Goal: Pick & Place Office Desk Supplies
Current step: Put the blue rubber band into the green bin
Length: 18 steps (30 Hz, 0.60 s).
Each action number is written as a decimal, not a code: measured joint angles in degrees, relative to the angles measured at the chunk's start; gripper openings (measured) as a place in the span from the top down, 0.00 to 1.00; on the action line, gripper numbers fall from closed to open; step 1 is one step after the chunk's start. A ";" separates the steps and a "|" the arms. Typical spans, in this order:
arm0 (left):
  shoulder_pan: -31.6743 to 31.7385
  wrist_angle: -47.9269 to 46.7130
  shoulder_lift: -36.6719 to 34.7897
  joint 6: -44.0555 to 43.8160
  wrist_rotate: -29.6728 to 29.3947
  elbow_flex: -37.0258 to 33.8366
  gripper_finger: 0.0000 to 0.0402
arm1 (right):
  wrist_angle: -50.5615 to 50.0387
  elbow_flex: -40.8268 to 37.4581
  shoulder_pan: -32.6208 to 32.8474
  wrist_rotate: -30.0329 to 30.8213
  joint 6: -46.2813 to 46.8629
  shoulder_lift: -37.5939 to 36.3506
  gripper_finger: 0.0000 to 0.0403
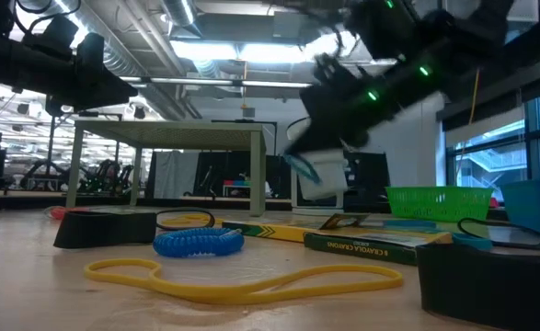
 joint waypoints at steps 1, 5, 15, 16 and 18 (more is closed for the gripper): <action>-0.01 0.00 0.00 0.00 0.00 0.00 0.65 | 0.04 1.63 0.00 0.30 -2.33 0.00 0.99; 0.01 0.00 0.00 0.00 0.01 0.00 0.65 | 0.26 8.86 0.02 1.15 -11.76 -0.04 0.99; 0.02 0.00 0.00 0.00 0.01 0.00 0.65 | 0.00 16.08 -0.38 1.11 -25.41 -6.06 0.97; 0.01 0.02 0.00 0.00 -0.01 0.00 0.65 | -0.20 16.08 -0.52 1.07 -25.39 -7.34 0.97; 0.02 0.00 0.01 0.00 0.01 0.00 0.65 | 0.03 16.09 -0.90 -1.32 -25.41 -9.58 0.97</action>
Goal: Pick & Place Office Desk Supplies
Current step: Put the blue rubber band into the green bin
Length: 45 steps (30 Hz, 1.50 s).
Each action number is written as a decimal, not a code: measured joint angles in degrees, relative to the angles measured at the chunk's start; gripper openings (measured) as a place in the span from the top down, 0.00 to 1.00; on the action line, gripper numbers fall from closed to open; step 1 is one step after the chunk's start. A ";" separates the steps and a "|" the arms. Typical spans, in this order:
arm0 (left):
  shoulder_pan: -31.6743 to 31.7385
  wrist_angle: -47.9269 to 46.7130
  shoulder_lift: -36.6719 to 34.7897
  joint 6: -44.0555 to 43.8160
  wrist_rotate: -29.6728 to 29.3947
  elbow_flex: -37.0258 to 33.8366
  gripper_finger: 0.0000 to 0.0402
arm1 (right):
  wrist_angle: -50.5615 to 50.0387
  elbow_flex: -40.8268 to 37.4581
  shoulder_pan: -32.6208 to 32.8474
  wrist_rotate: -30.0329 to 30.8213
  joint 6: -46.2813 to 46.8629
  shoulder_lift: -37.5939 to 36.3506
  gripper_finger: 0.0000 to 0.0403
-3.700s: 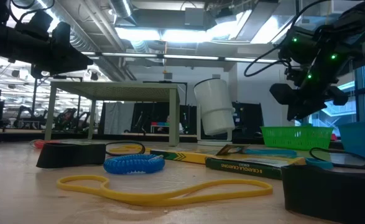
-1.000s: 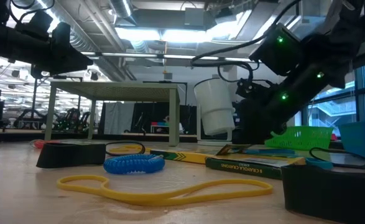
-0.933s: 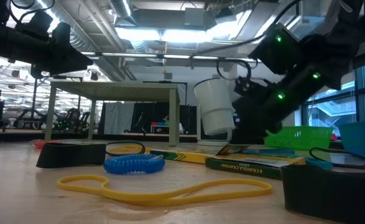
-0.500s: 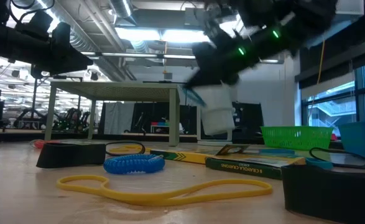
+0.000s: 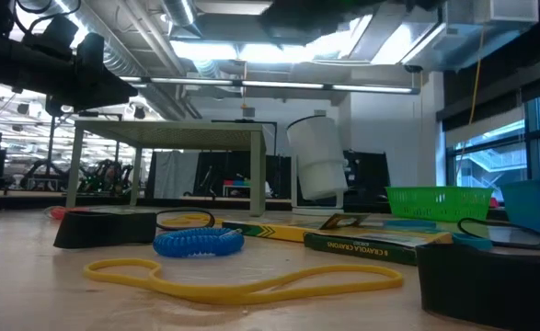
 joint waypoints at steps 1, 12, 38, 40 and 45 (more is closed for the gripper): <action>-0.01 0.02 0.00 0.00 -0.02 0.00 0.65 | -0.15 0.01 -0.18 -2.00 0.00 -0.96 0.97; -0.01 0.00 -0.01 0.00 -0.01 0.00 0.65 | -1.75 -0.01 -0.39 -16.08 1.43 -3.44 0.97; -0.02 0.00 -0.01 0.00 -0.02 0.00 0.65 | -68.43 -0.01 -8.00 6.10 24.00 -3.75 0.97; -0.02 0.01 0.01 0.00 -0.01 0.00 0.65 | -71.45 -0.01 -9.48 6.09 24.01 -3.75 0.97; -0.02 0.00 0.01 0.00 0.00 0.00 0.65 | -77.42 -1.30 -15.12 7.53 24.24 -3.75 0.97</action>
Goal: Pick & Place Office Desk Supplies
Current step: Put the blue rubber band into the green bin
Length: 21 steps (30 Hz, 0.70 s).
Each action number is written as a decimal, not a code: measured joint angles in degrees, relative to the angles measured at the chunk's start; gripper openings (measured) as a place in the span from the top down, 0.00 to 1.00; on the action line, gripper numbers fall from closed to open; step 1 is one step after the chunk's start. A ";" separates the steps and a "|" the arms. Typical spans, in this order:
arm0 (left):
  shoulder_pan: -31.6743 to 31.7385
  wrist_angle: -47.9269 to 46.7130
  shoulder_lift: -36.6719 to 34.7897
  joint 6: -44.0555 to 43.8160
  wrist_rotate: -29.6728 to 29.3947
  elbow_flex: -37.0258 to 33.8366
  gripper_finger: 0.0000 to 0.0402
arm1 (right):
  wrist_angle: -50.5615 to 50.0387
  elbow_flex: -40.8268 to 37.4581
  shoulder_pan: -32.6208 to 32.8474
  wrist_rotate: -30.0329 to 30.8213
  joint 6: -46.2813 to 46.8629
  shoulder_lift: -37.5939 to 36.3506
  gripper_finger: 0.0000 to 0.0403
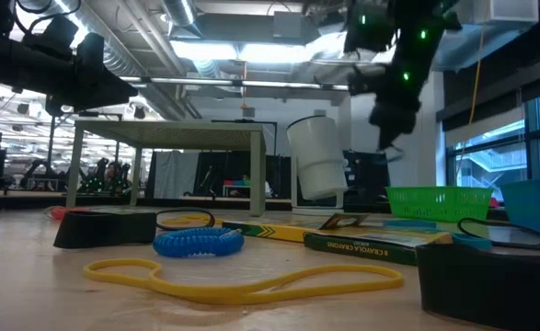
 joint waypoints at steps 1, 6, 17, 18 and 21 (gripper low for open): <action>0.02 0.02 0.00 0.00 -0.02 0.00 0.65 | -0.08 -1.10 -1.15 0.79 0.17 -0.21 0.97; 0.01 0.01 -0.02 0.00 -0.02 0.00 0.65 | 0.18 -7.07 -6.99 0.98 4.15 -3.46 0.97; 0.00 0.00 0.00 0.00 -0.01 0.00 0.65 | 3.40 -15.84 -12.48 11.06 19.31 -12.70 0.97; 0.01 0.02 -0.01 0.00 -0.02 0.00 0.65 | 3.45 -16.45 -12.79 9.86 20.61 -12.81 0.97; 0.00 0.01 0.00 0.00 -0.02 0.00 0.65 | 4.46 -18.29 -13.59 5.30 23.61 -12.83 0.97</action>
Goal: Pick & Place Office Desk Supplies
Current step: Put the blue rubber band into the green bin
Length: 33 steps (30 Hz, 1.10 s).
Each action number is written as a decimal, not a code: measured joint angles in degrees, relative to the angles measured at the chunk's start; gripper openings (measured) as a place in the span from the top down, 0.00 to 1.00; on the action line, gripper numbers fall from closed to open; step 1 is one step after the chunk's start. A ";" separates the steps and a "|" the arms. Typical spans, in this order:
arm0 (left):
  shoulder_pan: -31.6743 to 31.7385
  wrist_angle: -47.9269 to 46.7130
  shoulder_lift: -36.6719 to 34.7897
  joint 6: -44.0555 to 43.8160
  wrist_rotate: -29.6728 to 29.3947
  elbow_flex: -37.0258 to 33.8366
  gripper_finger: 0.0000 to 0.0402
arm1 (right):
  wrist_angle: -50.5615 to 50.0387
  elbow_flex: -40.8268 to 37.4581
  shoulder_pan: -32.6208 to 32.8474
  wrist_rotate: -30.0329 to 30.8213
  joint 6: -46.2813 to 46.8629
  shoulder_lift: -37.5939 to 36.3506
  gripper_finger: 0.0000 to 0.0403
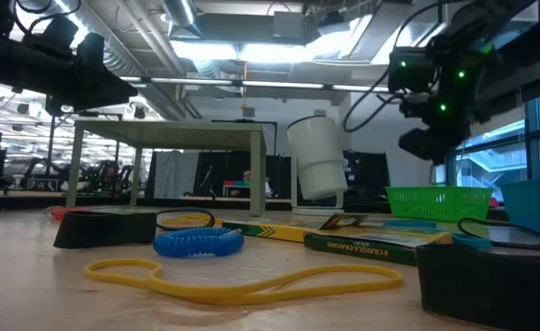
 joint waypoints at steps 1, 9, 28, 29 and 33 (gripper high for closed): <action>0.00 0.00 -0.01 0.00 0.00 0.00 0.65 | 1.11 -0.77 -0.10 -1.16 0.30 0.03 0.97; 0.00 -0.01 0.00 0.00 0.00 0.00 0.65 | 5.97 -3.48 -0.09 -2.74 3.45 0.11 0.90; 0.02 0.01 -0.02 0.00 0.00 0.00 0.65 | 10.48 1.19 2.32 -17.45 7.65 0.13 0.56; 0.02 0.00 0.00 0.00 0.02 0.00 0.65 | 10.90 1.83 3.43 -18.18 7.65 0.13 0.56; 0.00 0.00 -0.01 0.00 0.01 0.00 0.65 | 17.33 2.77 9.10 -18.92 7.71 0.13 0.59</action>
